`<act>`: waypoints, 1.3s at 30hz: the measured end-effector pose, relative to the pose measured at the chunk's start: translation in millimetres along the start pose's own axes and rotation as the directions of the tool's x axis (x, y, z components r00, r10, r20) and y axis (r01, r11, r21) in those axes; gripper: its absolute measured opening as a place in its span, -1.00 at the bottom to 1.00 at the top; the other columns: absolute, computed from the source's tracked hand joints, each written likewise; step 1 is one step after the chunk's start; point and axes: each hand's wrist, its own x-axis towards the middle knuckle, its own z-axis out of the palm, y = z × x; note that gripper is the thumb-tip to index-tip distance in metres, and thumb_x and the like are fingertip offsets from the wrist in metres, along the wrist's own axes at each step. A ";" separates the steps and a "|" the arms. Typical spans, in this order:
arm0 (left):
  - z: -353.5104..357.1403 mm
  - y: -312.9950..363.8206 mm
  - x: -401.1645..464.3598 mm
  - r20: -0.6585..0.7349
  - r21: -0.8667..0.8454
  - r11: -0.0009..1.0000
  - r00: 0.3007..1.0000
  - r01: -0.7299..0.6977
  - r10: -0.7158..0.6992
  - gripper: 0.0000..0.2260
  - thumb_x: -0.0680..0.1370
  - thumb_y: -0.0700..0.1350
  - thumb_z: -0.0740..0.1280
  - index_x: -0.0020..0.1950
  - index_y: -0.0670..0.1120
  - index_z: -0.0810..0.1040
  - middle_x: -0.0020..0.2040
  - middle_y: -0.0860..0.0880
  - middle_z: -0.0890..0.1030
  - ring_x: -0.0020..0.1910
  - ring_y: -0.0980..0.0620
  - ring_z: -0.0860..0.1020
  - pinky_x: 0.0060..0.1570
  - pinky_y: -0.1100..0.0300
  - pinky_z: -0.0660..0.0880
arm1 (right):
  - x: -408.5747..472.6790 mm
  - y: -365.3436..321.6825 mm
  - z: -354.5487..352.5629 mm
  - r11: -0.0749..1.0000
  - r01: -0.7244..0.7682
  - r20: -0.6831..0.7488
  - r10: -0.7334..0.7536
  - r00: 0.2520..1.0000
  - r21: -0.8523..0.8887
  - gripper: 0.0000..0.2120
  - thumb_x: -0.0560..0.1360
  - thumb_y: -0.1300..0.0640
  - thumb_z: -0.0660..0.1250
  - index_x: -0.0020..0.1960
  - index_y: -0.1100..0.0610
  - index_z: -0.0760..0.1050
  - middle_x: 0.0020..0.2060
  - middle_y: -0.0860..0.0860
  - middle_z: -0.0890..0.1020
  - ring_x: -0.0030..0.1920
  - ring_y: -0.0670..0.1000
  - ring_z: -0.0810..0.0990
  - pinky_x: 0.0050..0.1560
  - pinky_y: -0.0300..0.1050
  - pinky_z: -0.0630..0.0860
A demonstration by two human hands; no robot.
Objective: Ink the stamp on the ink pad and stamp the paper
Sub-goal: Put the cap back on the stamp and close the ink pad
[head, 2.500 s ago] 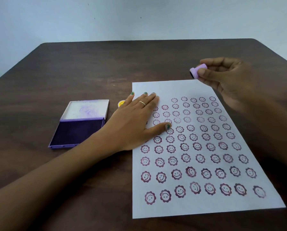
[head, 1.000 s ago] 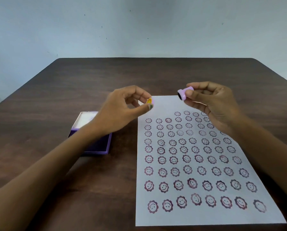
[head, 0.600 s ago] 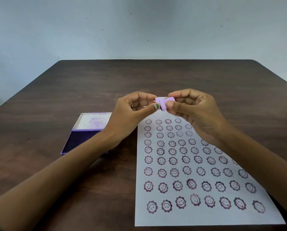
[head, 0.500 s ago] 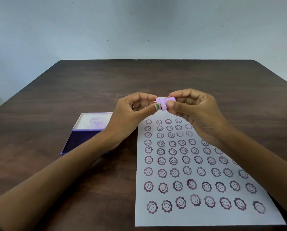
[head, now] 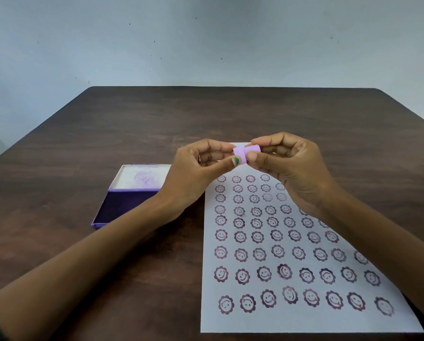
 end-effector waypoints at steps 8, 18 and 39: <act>-0.5 -3.6 2.2 0.034 0.096 0.995 0.999 -0.036 0.033 -0.75 0.45 -0.12 0.44 0.10 -0.14 0.60 0.01 -0.06 0.69 -0.04 0.02 0.66 0.02 0.10 0.60 | 2.6 -0.1 -3.7 0.991 0.038 0.003 -0.038 0.999 -0.130 -0.72 0.26 0.24 0.52 -0.04 0.20 0.59 -0.13 0.10 0.72 -0.10 0.06 0.69 -0.13 -0.17 0.60; -42.5 12.5 7.1 0.075 0.563 0.787 0.965 -0.250 0.253 -0.66 0.53 0.09 0.29 0.28 0.04 0.48 0.27 0.09 0.53 0.18 0.14 0.48 0.12 0.15 0.46 | 0.7 -4.0 -0.9 0.769 0.132 -0.079 -0.231 0.970 -0.625 -0.77 0.32 -0.02 0.44 -0.05 -0.01 0.57 -0.08 -0.06 0.65 -0.07 -0.10 0.62 -0.12 -0.16 0.57; -159.5 -12.9 -63.6 0.208 0.651 0.754 0.933 0.093 -0.295 -0.08 0.25 0.43 0.29 0.50 0.22 -0.04 0.55 0.17 0.00 0.50 0.19 0.00 0.50 0.06 -0.01 | 42.9 -4.6 39.1 0.518 0.224 0.219 -0.072 0.973 -0.826 -0.56 0.38 -0.01 0.43 0.21 0.03 0.43 0.07 -0.07 0.54 0.06 -0.05 0.51 -0.01 -0.22 0.44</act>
